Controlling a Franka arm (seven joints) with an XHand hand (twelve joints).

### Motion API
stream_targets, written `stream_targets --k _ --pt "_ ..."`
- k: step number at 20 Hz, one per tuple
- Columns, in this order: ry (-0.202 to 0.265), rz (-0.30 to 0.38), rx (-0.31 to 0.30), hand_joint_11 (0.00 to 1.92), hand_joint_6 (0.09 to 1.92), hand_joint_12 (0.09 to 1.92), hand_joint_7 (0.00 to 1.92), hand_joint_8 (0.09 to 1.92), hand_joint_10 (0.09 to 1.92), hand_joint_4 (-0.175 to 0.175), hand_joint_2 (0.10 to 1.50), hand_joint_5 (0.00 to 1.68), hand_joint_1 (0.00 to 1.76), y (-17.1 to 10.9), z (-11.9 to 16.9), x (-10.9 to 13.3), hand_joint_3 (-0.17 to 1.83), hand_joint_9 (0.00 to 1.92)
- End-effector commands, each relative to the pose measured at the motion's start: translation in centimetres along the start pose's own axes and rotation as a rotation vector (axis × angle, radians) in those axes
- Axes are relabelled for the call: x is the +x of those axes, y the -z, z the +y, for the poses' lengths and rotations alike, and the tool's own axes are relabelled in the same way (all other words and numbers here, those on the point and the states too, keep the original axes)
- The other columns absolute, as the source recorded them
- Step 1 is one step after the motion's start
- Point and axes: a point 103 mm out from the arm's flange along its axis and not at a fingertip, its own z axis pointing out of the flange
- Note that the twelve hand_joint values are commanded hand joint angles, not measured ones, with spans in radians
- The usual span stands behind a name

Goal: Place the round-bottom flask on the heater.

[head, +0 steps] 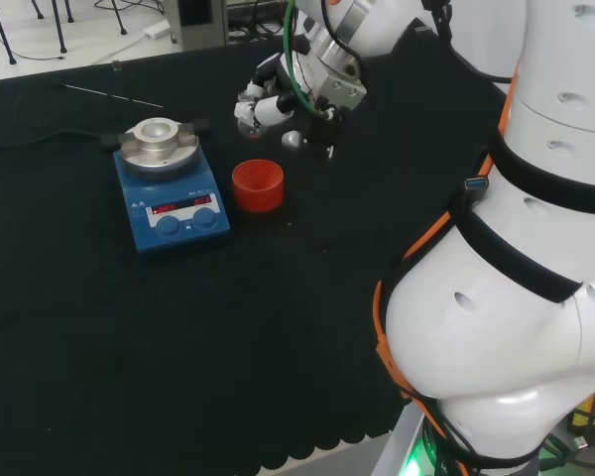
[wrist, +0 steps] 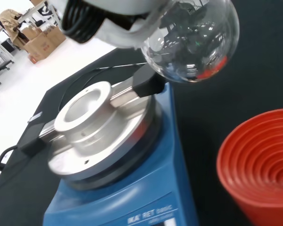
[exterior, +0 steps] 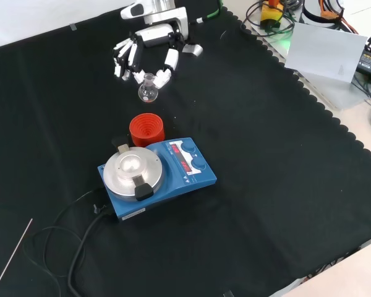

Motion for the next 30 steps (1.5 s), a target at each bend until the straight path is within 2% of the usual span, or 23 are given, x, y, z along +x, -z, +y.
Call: stream_targets --k 1,7,20,30 --pt "0.027 -0.047 0.009 0.21 0.90 1.33 0.51 0.56 0.51 0.137 0.69 1.16 1.10 -2.0 -0.3 3.5 0.71 0.72" --pt "0.038 -0.006 0.035 0.21 0.90 1.33 0.51 0.56 0.51 0.135 0.68 1.16 1.11 -0.2 0.8 2.4 0.72 0.72" --pt "0.110 -0.004 0.085 0.21 0.90 1.33 0.51 0.56 0.51 0.130 0.68 1.16 1.11 -2.4 5.8 6.7 0.72 0.72" --pt "0.151 -0.013 0.122 0.21 0.90 1.33 0.51 0.56 0.52 0.126 0.68 1.16 1.11 -4.0 7.9 9.0 0.73 0.72"
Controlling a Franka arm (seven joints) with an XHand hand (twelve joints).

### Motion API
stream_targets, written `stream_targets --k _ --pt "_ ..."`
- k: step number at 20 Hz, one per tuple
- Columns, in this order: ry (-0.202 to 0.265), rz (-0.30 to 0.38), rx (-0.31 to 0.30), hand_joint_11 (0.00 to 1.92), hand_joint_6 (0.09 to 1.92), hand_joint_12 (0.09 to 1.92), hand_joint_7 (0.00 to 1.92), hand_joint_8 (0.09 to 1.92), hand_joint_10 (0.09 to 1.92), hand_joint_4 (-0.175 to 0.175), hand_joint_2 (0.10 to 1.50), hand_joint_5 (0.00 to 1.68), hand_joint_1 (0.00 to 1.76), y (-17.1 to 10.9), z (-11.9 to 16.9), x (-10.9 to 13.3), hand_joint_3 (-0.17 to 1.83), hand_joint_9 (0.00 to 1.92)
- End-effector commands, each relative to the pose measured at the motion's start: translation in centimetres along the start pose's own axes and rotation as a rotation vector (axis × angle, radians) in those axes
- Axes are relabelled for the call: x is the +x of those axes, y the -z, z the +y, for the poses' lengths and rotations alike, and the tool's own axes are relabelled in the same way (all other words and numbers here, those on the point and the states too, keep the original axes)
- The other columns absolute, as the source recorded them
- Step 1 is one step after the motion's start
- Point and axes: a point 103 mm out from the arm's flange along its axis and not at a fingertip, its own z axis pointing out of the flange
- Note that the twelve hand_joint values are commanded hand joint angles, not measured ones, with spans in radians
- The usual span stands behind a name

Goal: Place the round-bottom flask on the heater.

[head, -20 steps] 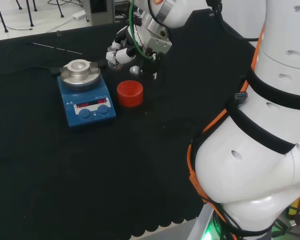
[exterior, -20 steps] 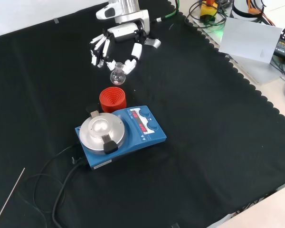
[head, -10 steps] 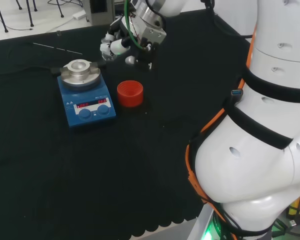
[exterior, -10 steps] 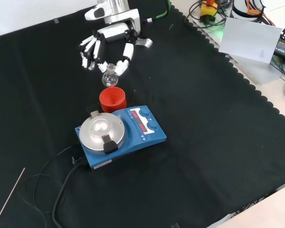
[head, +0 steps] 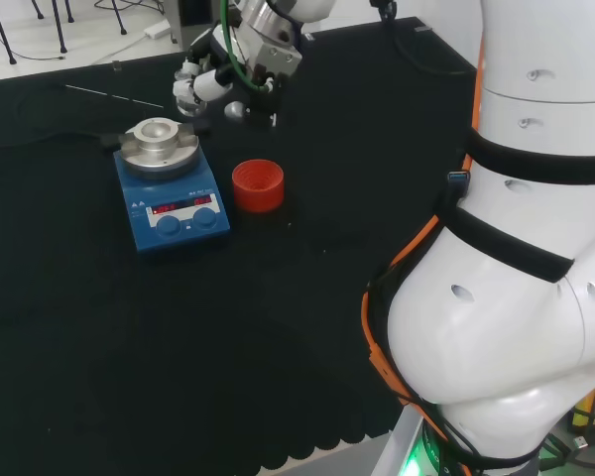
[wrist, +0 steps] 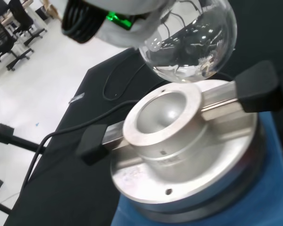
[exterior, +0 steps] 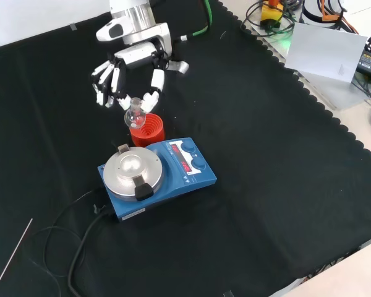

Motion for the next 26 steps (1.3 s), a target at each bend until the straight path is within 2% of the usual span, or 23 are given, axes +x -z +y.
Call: stream_targets --k 1,13,26 --pt "0.024 0.001 0.041 0.21 0.90 1.33 0.51 0.56 0.52 0.126 0.67 1.16 1.11 -1.3 1.1 1.9 0.73 0.72" --pt "0.044 0.003 0.075 0.21 0.90 1.33 0.51 0.56 0.52 0.123 0.67 1.16 1.11 -3.9 2.9 2.7 0.73 0.72" --pt "0.042 -0.002 0.097 0.21 0.90 1.33 0.51 0.57 0.52 0.120 0.67 1.17 1.11 -5.5 4.5 3.1 0.74 0.72"
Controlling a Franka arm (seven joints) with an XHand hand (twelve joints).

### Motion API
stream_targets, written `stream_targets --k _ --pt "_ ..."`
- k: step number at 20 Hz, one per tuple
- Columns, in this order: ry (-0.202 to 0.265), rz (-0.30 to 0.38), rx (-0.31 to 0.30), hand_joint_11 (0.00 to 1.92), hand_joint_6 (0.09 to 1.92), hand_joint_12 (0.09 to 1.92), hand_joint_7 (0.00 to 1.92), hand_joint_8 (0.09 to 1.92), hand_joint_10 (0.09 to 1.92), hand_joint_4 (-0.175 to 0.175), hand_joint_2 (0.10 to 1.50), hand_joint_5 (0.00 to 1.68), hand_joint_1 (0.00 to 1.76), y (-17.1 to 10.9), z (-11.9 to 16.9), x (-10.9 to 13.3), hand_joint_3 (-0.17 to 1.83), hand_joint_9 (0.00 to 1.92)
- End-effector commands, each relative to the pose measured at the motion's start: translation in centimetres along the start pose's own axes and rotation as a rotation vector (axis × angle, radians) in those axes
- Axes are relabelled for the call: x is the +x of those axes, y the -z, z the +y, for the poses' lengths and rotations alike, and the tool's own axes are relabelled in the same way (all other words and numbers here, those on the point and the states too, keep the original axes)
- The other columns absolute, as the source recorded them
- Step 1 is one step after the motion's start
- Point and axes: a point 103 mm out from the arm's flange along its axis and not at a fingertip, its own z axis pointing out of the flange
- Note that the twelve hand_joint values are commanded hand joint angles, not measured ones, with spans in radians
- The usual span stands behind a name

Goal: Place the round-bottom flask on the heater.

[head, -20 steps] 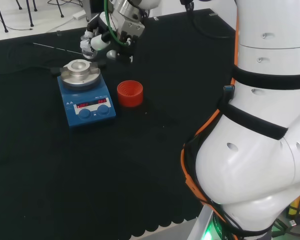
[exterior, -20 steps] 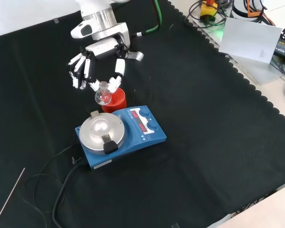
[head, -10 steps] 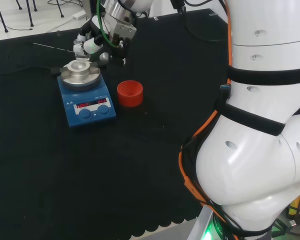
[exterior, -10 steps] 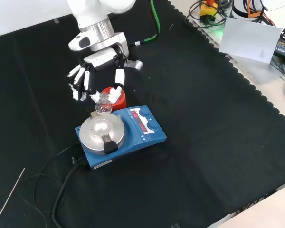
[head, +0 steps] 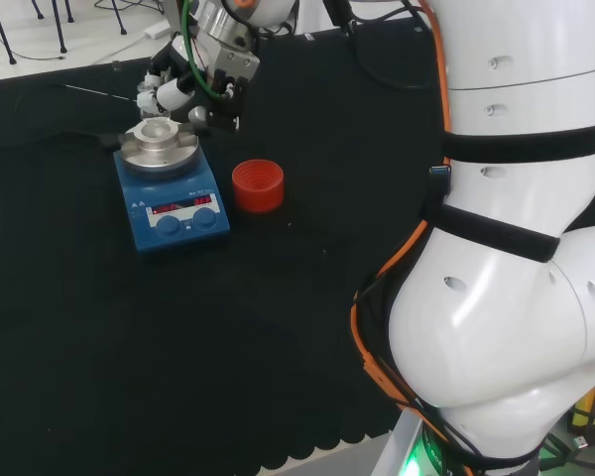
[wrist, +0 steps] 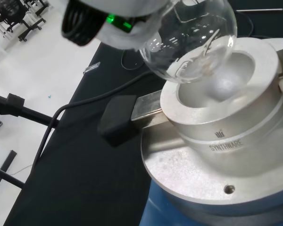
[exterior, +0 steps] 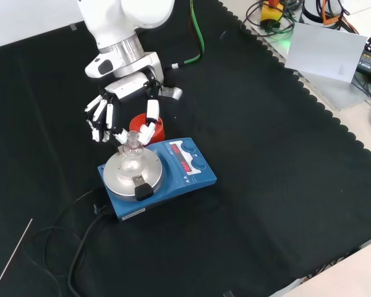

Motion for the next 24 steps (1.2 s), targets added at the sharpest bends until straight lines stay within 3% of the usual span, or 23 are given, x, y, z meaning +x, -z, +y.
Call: stream_targets --k 1,24 --pt "-0.001 -0.005 0.015 0.21 0.90 1.33 0.51 0.57 0.52 0.120 0.67 1.17 1.11 -0.7 0.3 0.3 0.74 0.72" --pt "-0.026 -0.035 0.043 0.21 0.90 1.33 0.51 0.57 0.52 0.116 0.66 1.17 1.11 -2.6 1.1 -0.9 0.75 0.72"
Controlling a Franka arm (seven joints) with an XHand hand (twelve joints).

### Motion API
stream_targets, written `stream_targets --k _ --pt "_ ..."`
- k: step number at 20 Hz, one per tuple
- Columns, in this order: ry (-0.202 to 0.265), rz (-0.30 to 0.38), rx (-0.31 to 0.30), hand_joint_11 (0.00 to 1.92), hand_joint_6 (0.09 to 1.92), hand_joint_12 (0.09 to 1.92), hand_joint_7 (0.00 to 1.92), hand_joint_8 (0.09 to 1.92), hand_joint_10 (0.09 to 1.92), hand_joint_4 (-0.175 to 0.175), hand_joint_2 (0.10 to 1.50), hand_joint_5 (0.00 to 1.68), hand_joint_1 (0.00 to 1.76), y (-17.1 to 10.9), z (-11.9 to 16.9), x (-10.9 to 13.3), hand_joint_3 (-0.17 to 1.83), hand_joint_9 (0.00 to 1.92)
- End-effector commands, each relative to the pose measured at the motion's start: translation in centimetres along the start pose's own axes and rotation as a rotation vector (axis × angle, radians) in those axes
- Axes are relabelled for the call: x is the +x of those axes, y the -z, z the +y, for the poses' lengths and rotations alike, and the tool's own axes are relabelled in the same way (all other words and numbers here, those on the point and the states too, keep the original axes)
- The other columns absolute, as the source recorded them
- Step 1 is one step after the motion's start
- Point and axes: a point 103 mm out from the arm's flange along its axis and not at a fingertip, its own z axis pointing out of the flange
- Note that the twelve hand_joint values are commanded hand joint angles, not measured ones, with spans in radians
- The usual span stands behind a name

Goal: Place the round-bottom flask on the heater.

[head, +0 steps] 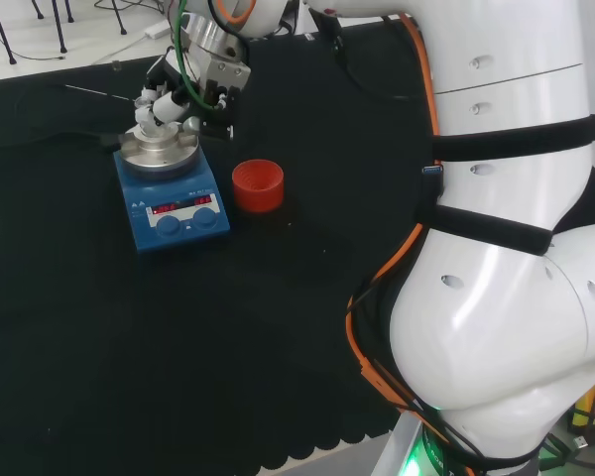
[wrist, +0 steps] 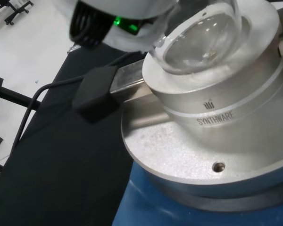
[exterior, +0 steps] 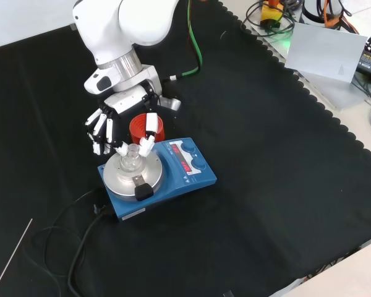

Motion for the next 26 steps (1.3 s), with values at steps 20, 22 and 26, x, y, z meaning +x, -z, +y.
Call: stream_targets --k 20,22,26 --pt "-0.017 -0.005 0.068 0.11 0.86 1.36 0.37 0.61 0.61 -0.013 0.67 0.69 0.99 -0.7 0.2 -1.6 0.72 0.57" --pt "-0.012 -0.006 0.066 0.08 0.79 1.37 0.34 0.62 0.62 -0.016 0.62 0.51 0.96 -0.4 0.1 -1.7 0.78 0.54" --pt "-0.011 -0.019 0.064 0.02 0.43 1.39 0.27 0.65 0.66 -0.017 0.56 0.35 0.91 -0.1 -0.1 -1.9 0.77 0.47"
